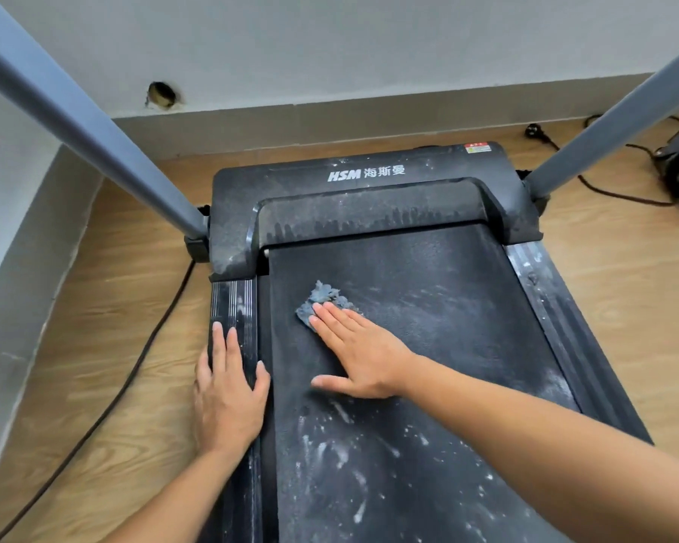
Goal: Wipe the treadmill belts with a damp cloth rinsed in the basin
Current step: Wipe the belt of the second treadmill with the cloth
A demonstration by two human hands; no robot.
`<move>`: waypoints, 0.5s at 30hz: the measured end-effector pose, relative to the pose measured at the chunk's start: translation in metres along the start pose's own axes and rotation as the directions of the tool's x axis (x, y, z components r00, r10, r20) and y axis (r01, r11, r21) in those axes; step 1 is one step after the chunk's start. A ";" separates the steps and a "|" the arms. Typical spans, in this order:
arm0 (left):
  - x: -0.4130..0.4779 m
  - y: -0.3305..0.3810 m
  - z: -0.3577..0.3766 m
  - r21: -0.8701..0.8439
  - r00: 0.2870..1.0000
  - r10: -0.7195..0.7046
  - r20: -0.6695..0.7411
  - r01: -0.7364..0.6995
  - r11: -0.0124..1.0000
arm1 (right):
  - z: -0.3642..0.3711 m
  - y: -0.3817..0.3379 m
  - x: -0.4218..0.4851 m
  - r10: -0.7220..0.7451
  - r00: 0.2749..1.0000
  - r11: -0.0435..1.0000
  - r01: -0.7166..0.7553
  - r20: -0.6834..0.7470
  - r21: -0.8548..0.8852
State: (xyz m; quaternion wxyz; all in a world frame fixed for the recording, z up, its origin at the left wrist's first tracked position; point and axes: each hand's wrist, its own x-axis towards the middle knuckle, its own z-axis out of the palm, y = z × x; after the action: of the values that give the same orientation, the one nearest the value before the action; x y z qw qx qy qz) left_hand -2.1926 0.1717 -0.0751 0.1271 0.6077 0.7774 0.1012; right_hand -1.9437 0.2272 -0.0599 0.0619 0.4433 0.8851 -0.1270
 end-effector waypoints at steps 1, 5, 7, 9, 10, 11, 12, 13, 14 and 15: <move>0.000 0.000 0.000 -0.003 1.000 -0.007 0.010 0.007 1.000 | 0.000 0.019 -0.016 0.061 0.998 0.998 -0.061 0.000 0.013; 0.000 -0.001 0.000 0.008 0.999 -0.016 0.030 0.016 1.000 | 0.004 0.103 -0.091 0.490 0.871 0.866 -0.484 -0.024 0.130; 0.001 -0.001 0.000 0.000 0.999 -0.025 0.027 0.025 1.000 | 0.006 0.129 -0.127 0.660 0.751 0.738 -0.647 -0.010 0.193; 0.000 0.002 -0.002 0.001 0.999 -0.028 0.030 0.028 1.000 | 0.009 0.134 -0.141 0.759 0.651 0.626 -0.734 0.009 0.262; 0.000 0.003 -0.003 0.002 0.999 -0.032 0.030 0.032 0.999 | 0.011 0.128 -0.136 0.791 0.612 0.584 -0.755 0.000 0.298; 0.000 0.004 -0.003 -0.002 0.999 -0.041 0.030 0.041 0.999 | 0.012 0.119 -0.124 0.818 0.575 0.544 -0.767 -0.010 0.339; 0.000 0.006 -0.004 -0.009 0.998 -0.051 0.031 0.051 0.999 | 0.012 0.107 -0.109 0.830 0.557 0.522 -0.767 -0.017 0.373; 0.000 0.006 -0.004 -0.015 0.998 -0.055 0.025 0.056 0.998 | 0.013 0.090 -0.090 0.817 0.576 0.541 -0.748 -0.029 0.384; 0.000 0.005 -0.003 -0.031 0.999 -0.052 0.015 0.052 0.998 | 0.013 0.072 -0.072 0.781 0.623 0.594 -0.713 -0.053 0.372; 0.002 0.002 -0.003 -0.072 0.999 -0.051 -0.011 0.050 0.996 | 0.014 0.052 -0.052 0.724 0.686 0.663 -0.659 -0.078 0.354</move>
State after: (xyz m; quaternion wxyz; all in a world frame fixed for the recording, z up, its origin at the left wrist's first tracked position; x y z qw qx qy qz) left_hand -2.1915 0.1740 -0.0719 0.1464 0.5823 0.7890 0.1299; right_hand -1.8717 0.2133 -0.0703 -0.0566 0.7623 0.6199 -0.1776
